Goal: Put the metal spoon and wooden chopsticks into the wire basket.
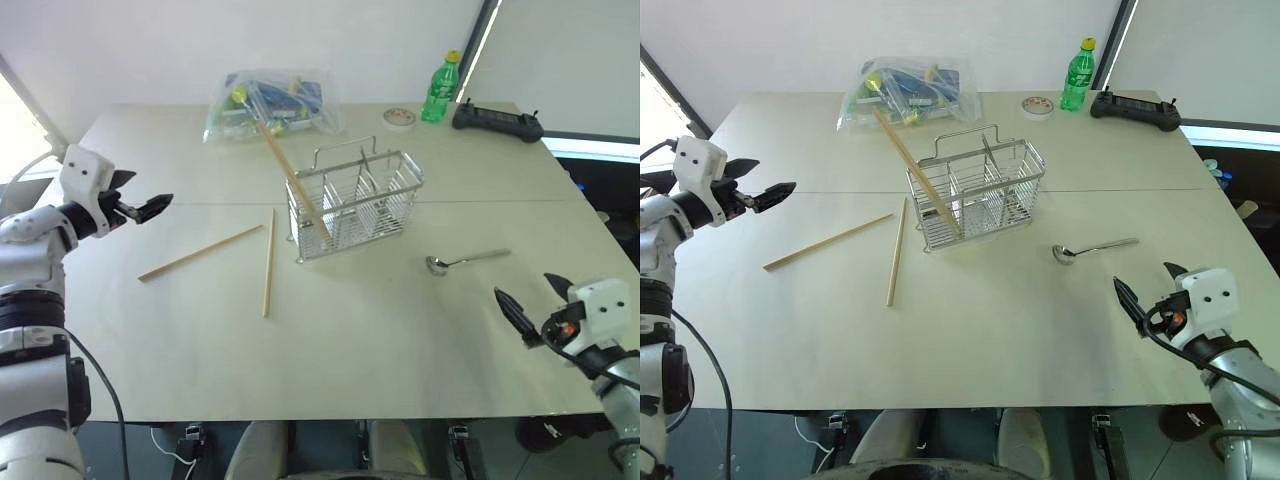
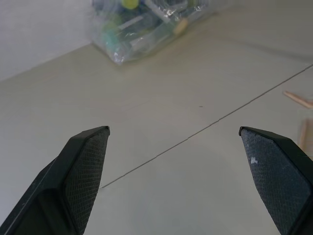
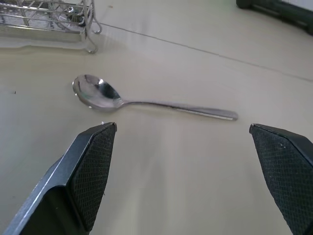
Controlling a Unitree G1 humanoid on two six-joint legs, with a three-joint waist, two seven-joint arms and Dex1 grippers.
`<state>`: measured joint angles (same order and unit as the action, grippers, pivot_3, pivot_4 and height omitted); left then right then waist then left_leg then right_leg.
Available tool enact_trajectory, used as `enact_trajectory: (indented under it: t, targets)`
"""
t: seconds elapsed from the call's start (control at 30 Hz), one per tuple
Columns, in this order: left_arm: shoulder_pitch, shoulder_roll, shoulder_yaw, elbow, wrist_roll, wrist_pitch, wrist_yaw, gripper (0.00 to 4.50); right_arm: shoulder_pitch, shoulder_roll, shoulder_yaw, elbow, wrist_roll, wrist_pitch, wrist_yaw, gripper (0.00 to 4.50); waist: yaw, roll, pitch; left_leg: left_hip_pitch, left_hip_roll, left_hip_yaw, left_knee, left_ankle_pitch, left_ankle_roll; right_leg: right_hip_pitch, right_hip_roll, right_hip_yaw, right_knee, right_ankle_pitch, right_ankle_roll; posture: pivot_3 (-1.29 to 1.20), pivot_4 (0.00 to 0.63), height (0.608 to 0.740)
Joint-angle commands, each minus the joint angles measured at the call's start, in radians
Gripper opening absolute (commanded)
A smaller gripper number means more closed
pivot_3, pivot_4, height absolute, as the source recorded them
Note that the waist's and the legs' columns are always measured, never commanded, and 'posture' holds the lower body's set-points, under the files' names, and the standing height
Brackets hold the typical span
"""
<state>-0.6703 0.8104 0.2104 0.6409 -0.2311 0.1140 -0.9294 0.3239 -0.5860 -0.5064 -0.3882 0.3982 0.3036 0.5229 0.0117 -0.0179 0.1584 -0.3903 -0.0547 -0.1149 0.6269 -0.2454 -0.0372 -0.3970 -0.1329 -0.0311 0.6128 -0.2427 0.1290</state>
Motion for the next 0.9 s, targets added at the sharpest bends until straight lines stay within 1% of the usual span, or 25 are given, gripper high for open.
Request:
enact_trajectory:
  t: [0.03,0.13,0.2,0.27,0.33,0.43,0.5,0.6,0.77,0.9]
  targets:
    - [0.052,-0.002,-0.010,-0.255,-0.096,0.147,-0.074,4.48,-0.017,-0.082,-0.045,-0.023,0.015,0.009,0.064,4.50,0.000,0.000,0.000,0.000,0.000,0.000,0.000,0.000,0.000,0.000,0.000,0.000,0.000,0.000,0.000,0.00,0.150,0.690]
    - [0.112,0.022,-0.060,-0.501,-0.188,0.307,-0.171,4.48,-0.051,-0.188,-0.048,-0.007,0.019,0.019,0.155,4.50,0.000,0.000,0.000,-0.001,0.000,0.000,0.000,0.000,0.000,0.000,0.000,0.000,-0.001,0.000,-0.001,0.00,0.150,0.690]
    - [0.155,0.066,-0.104,-0.668,-0.261,0.398,-0.273,4.48,-0.115,-0.279,-0.031,0.032,0.022,0.024,0.227,4.50,-0.002,0.001,0.002,-0.001,0.000,0.000,0.001,0.000,0.000,0.000,-0.001,0.000,-0.001,-0.001,-0.003,0.00,0.150,0.690]
    - [0.171,0.106,-0.136,-0.793,-0.328,0.484,-0.337,4.48,-0.199,-0.361,0.010,0.085,0.024,0.017,0.305,4.50,-0.010,0.001,0.004,0.000,0.000,0.001,0.002,0.000,0.000,0.001,-0.001,0.001,-0.002,-0.002,-0.004,0.00,0.150,0.690]
    - [0.160,0.128,-0.159,-0.881,-0.388,0.543,-0.380,4.48,-0.314,-0.423,0.089,0.159,0.010,-0.004,0.381,4.50,-0.013,0.001,0.004,0.000,0.001,0.002,0.002,0.000,0.000,0.001,-0.001,0.001,-0.002,-0.002,-0.005,0.00,0.150,0.690]
    - [0.126,0.133,-0.180,-0.955,-0.447,0.607,-0.399,4.48,-0.466,-0.479,0.217,0.259,-0.012,-0.038,0.513,4.50,-0.022,0.001,0.005,0.001,0.002,0.003,0.001,0.000,0.000,0.003,0.000,-0.001,-0.002,-0.002,-0.005,0.00,0.150,0.690]
    - [0.109,0.130,-0.190,-0.986,-0.469,0.629,-0.399,4.48,-0.564,-0.493,0.304,0.337,-0.036,-0.061,0.598,4.50,-0.023,0.002,0.007,0.001,0.002,0.002,0.002,0.000,0.000,0.003,0.000,-0.002,-0.002,-0.002,-0.006,0.00,0.150,0.690]
    - [0.093,0.124,-0.198,-1.021,-0.486,0.648,-0.385,4.48,-0.707,-0.484,0.432,0.471,-0.105,-0.115,0.699,4.50,-0.024,0.003,0.007,0.000,0.001,0.003,0.002,0.000,0.000,0.003,0.000,-0.002,-0.002,-0.002,-0.006,0.00,0.150,0.690]
    - [0.094,0.123,-0.213,-1.070,-0.501,0.660,-0.379,4.48,-0.916,-0.431,0.621,0.718,-0.239,-0.240,0.853,4.50,-0.026,0.001,0.009,-0.001,-0.001,0.003,0.000,0.000,0.001,0.002,0.000,-0.001,-0.003,-0.002,-0.004,0.00,0.150,0.690]
    - [0.103,0.125,-0.205,-1.089,-0.506,0.663,-0.353,4.48,-1.084,-0.356,0.736,0.995,-0.375,-0.389,0.905,4.50,-0.027,0.001,0.010,0.000,-0.001,0.003,0.000,0.000,0.001,0.002,0.000,-0.001,-0.002,-0.001,-0.002,0.00,0.150,0.690]
